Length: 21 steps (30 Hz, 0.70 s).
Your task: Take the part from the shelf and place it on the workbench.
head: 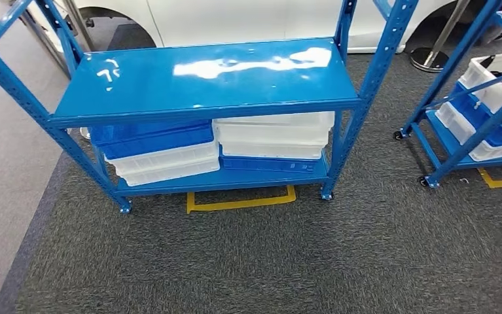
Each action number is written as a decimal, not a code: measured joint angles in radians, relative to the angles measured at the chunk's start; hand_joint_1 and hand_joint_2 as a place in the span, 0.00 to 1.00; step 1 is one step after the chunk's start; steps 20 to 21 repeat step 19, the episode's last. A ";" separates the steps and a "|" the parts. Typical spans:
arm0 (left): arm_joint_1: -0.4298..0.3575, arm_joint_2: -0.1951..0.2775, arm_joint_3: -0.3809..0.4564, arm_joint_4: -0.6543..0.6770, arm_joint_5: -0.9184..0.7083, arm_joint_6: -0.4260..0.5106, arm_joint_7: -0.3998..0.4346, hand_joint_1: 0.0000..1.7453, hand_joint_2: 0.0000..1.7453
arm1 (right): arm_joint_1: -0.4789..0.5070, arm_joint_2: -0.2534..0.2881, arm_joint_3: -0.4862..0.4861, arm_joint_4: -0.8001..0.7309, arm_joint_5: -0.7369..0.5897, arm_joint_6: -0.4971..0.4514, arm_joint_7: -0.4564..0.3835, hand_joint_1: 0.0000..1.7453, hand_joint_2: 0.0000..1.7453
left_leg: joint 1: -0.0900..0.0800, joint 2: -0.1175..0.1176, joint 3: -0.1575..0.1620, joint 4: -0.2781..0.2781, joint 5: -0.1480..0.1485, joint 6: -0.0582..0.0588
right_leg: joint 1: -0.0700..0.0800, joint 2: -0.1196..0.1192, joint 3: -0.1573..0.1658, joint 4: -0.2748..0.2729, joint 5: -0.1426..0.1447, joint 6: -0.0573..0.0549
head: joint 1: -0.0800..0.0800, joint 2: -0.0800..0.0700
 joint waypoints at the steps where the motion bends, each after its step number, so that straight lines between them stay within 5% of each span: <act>1: 0.002 0.000 0.000 0.000 0.000 0.000 0.000 0.00 0.00 | -0.001 0.000 0.000 0.000 0.000 0.000 0.000 0.00 0.00 | 0.000 0.010 0.033 -0.061 0.036 0.002 | 0.000 -0.013 0.004 0.000 -0.003 0.002 | 0.000 0.000; 4: 0.000 0.001 0.000 0.000 -0.001 0.000 -0.001 0.00 0.00 | -0.002 0.000 -0.001 0.000 0.000 0.000 0.000 0.00 0.00 | -0.009 0.063 0.125 -0.240 0.101 0.020 | 0.005 -0.047 0.019 0.000 -0.014 0.016 | 0.000 0.000; 7: 0.003 0.001 0.000 0.000 -0.002 0.002 -0.001 0.00 0.00 | -0.008 0.001 -0.001 0.000 0.001 0.002 0.000 0.00 0.00 | -0.011 0.045 0.132 -0.261 0.107 0.037 | 0.007 -0.069 0.031 -0.006 -0.018 0.032 | 0.000 0.000; 10: 0.005 -0.001 0.000 0.000 -0.002 0.003 -0.003 0.00 0.00 | -0.009 0.001 -0.004 0.000 0.002 0.004 0.000 0.00 0.00 | -0.001 0.013 0.144 -0.281 0.120 0.056 | 0.003 -0.001 0.009 0.061 -0.069 0.044 | 0.001 0.000; 11: 0.003 -0.001 0.000 0.000 -0.003 0.003 -0.004 0.00 0.00 | -0.006 0.001 -0.006 0.000 0.002 0.004 0.000 0.00 0.00 | -0.002 0.006 0.144 -0.283 0.121 0.059 | 0.001 0.031 -0.020 0.122 -0.102 0.045 | 0.002 0.000; 13: 0.001 -0.001 0.000 0.000 -0.003 0.003 -0.004 0.00 0.00 | -0.004 0.001 -0.010 0.000 0.002 0.001 -0.002 0.00 0.00 | -0.003 -0.012 0.143 -0.281 0.120 0.064 | 0.000 0.056 -0.089 0.247 -0.147 0.046 | 0.002 0.000; 15: 0.001 -0.001 0.000 0.000 -0.002 0.001 -0.006 0.00 0.00 | -0.003 0.001 -0.016 0.000 0.002 -0.008 -0.003 0.00 0.00 | -0.004 -0.029 0.147 -0.278 0.113 0.064 | 0.000 0.060 -0.109 0.259 -0.115 0.047 | 0.002 0.000; 18: 0.004 -0.003 0.000 0.000 -0.001 -0.002 -0.009 0.00 0.00 | -0.003 0.001 -0.024 0.000 0.002 -0.016 -0.003 0.00 0.00 | -0.006 -0.046 0.156 -0.268 0.094 0.053 | 0.000 0.069 -0.039 0.074 -0.004 0.040 | 0.002 0.000; 21: 0.004 -0.004 0.000 0.000 0.000 -0.003 -0.009 0.00 0.00 | -0.003 0.001 -0.025 0.000 0.002 -0.016 -0.003 0.00 0.00 | -0.006 -0.048 0.157 -0.266 0.090 0.051 | 0.001 0.071 -0.024 0.038 0.011 0.038 | 0.002 0.000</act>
